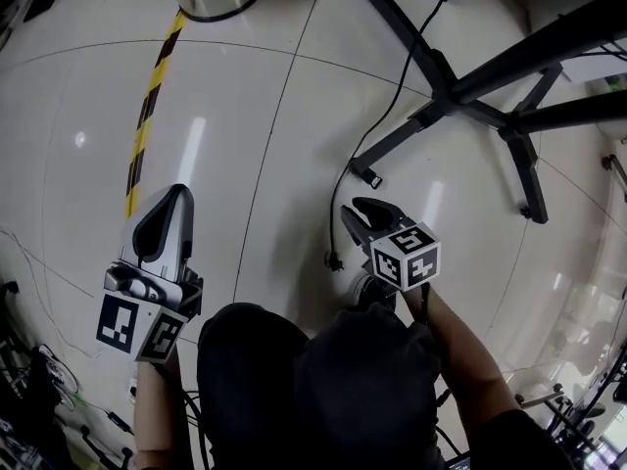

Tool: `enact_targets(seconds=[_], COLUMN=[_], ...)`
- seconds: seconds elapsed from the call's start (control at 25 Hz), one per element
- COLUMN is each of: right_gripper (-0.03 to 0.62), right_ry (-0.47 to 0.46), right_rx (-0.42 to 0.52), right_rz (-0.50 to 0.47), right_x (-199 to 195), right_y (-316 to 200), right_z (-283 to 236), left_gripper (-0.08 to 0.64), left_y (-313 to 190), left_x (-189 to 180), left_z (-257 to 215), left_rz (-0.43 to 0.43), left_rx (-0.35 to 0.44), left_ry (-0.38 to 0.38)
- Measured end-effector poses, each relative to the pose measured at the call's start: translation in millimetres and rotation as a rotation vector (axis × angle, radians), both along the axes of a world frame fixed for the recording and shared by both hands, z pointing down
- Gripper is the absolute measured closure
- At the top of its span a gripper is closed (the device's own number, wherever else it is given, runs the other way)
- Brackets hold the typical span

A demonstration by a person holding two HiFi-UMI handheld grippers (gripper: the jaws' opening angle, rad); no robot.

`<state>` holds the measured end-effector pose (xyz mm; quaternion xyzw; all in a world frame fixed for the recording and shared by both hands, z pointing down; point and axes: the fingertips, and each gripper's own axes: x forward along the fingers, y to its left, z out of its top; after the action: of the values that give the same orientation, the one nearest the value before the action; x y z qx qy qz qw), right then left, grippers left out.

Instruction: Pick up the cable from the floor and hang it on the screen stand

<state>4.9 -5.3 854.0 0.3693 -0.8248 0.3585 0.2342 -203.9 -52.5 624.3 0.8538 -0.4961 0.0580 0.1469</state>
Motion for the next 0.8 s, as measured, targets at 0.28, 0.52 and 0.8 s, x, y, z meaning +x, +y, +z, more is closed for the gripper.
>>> enact_targets(seconds=[0.28,0.52,0.8], right_gripper=[0.442,0.4,0.396], right_ry=[0.108,0.191,0.316], right_rx=[-0.091,-0.075,-0.1], right_rz=[0.021,0.072,0.103], right_x=[-7.2,-11.5,-8.2], right_y=[-5.5,-29.3,-36.4], right_z=[60.5,80.9,104.6], left_gripper=[0.555,0.555,0.554], left_y=[-2.7,-4.5,2.3], left_x=[-13.9,-20.4,-14.6], left_z=[12.1,40.3,75.6], left_rz=[-0.012,-0.02,0.005], left_rx=[0.0,-0.033,-0.119], left_ry=[-0.013,-0.022,-0.016])
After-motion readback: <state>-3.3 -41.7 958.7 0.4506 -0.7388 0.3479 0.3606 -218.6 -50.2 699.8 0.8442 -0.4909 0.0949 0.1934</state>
